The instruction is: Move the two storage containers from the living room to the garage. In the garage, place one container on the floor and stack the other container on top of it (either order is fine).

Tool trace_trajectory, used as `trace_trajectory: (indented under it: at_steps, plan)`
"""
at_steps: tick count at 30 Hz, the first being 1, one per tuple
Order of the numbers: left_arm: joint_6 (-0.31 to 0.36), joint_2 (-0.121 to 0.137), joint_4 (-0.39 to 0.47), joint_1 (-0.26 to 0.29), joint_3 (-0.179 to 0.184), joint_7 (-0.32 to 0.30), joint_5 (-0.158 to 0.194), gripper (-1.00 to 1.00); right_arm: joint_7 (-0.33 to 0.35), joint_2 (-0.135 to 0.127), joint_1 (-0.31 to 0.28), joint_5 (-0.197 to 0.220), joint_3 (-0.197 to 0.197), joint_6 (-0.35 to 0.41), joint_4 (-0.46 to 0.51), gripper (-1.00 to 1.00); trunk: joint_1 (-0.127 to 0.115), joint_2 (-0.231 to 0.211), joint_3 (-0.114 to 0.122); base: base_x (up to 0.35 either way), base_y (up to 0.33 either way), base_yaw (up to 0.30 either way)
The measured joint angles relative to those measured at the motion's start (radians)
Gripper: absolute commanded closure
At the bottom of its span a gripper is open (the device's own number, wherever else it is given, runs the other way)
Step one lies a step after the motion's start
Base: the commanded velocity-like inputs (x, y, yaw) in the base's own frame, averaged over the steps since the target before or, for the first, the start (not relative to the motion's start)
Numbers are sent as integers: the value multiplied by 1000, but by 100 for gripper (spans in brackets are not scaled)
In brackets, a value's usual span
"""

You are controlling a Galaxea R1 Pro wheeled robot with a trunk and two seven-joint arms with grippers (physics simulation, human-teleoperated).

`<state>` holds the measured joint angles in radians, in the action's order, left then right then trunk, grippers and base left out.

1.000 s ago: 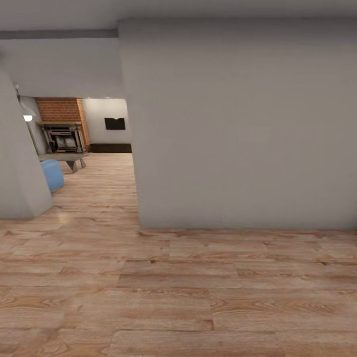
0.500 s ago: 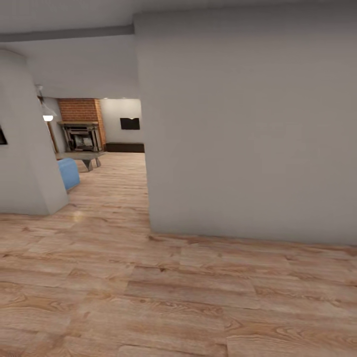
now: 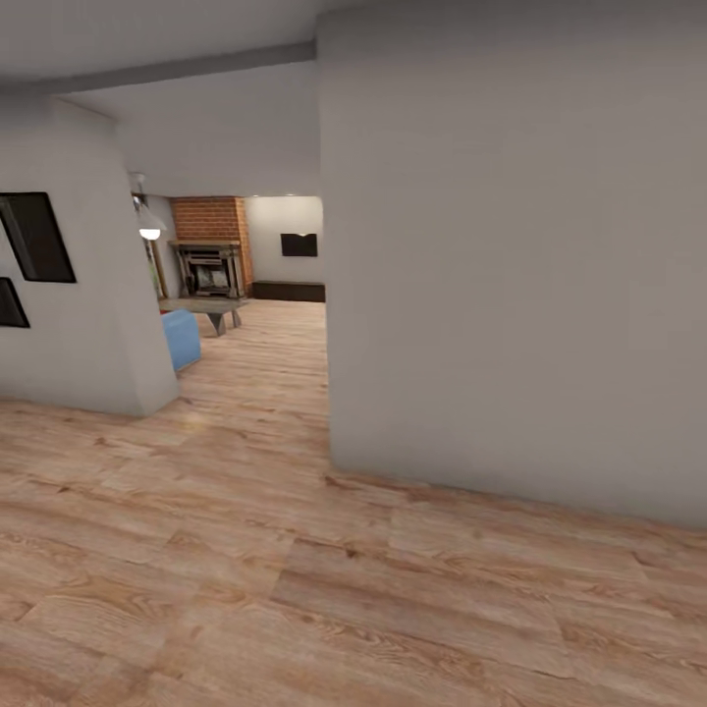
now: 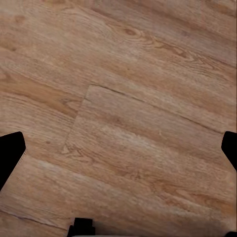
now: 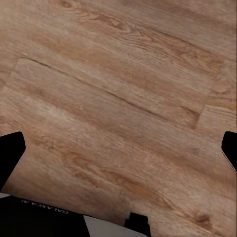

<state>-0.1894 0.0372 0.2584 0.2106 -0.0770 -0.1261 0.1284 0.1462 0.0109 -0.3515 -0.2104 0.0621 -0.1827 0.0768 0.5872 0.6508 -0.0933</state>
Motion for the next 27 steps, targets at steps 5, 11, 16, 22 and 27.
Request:
trace_trajectory:
  at_steps: [5,11,16,22,27]
  plan:
    - [0,0,-1,0,0,0,0,-100,0,0,0,0,0,0,0,-100,0,0,0,326,0,247]
    - [0,0,0,0,0,0,0,-100,0,0,0,0,0,0,0,-100,0,0,0,326,0,155]
    - [0,0,0,0,0,0,0,-100,0,0,0,0,0,0,0,-100,0,0,0,326,0,20]
    - [0,0,-1,0,0,0,0,-100,0,0,0,0,0,0,0,-100,0,0,0,326,0,1]
    - [0,0,0,0,0,0,0,-100,0,0,1,0,0,0,0,-100,0,0,0,326,0,32]
